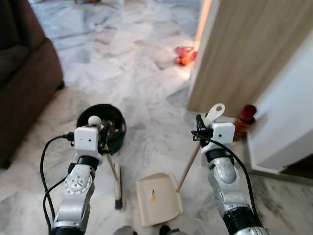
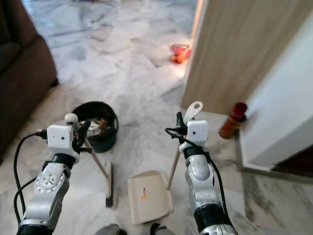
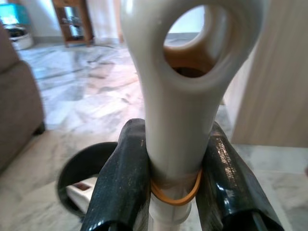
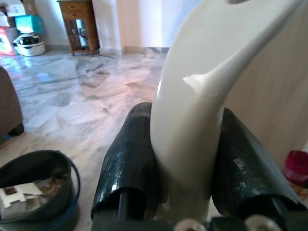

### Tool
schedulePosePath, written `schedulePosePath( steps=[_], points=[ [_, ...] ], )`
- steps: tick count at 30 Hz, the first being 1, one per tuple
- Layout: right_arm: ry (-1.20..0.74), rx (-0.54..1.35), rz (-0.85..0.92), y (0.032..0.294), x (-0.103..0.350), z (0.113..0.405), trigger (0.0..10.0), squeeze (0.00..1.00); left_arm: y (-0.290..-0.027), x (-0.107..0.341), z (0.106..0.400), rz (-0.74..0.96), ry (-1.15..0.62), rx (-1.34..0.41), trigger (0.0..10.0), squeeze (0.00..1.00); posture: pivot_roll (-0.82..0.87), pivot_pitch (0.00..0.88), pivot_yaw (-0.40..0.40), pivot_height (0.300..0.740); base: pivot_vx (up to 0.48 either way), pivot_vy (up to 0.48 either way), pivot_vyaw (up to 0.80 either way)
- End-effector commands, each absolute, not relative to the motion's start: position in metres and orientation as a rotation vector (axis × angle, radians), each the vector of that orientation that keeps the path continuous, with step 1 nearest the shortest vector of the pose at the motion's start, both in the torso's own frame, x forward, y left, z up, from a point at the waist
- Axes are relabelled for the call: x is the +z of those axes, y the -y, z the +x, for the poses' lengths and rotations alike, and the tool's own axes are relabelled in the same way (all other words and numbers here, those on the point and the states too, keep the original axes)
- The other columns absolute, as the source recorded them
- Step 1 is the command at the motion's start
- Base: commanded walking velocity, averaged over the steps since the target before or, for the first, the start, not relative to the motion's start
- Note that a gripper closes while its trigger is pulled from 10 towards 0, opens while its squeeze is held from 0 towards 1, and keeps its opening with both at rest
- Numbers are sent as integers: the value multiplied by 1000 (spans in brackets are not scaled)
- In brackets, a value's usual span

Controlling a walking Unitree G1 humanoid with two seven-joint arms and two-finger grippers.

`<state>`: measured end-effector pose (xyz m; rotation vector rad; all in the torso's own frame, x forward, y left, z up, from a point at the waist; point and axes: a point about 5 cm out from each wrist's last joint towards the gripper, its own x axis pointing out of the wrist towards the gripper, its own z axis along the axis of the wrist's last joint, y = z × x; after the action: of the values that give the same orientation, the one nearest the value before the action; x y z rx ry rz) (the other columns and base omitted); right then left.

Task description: Sweep floor

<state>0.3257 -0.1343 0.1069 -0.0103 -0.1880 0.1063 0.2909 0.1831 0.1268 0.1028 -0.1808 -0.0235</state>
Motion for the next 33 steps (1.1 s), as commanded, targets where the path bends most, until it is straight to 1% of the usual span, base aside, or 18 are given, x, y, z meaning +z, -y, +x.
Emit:
schedulePosePath(
  steps=[1, 6, 10, 14, 18, 33],
  points=[
    [191, 105, -11, 134, 108, 326, 10000, 0, -182, 130, 290, 98, 207, -26, 10000, 0, 126, 173, -14, 740, 0, 0, -800],
    [191, 103, -14, 135, 108, 326, 10000, 0, -182, 130, 290, 108, 209, -25, 10000, 0, 126, 173, -14, 740, 0, 0, -800],
    [192, 100, -15, 135, 109, 327, 10000, 0, -181, 131, 291, 108, 212, -28, 10000, 0, 126, 173, -14, 740, 0, -266, -800],
    [192, 96, -17, 136, 109, 327, 10000, 0, -181, 130, 291, 110, 211, -29, 10000, 0, 126, 165, -14, 740, 0, 0, -800],
    [192, 94, -18, 136, 109, 328, 10000, 0, -181, 130, 291, 111, 214, -29, 10000, 0, 124, 161, -14, 740, 0, -404, -800],
    [191, 89, -21, 137, 109, 328, 10000, 0, -180, 131, 292, 100, 216, -25, 10000, 0, 121, 168, -16, 740, 0, -33, -800]
  ],
)
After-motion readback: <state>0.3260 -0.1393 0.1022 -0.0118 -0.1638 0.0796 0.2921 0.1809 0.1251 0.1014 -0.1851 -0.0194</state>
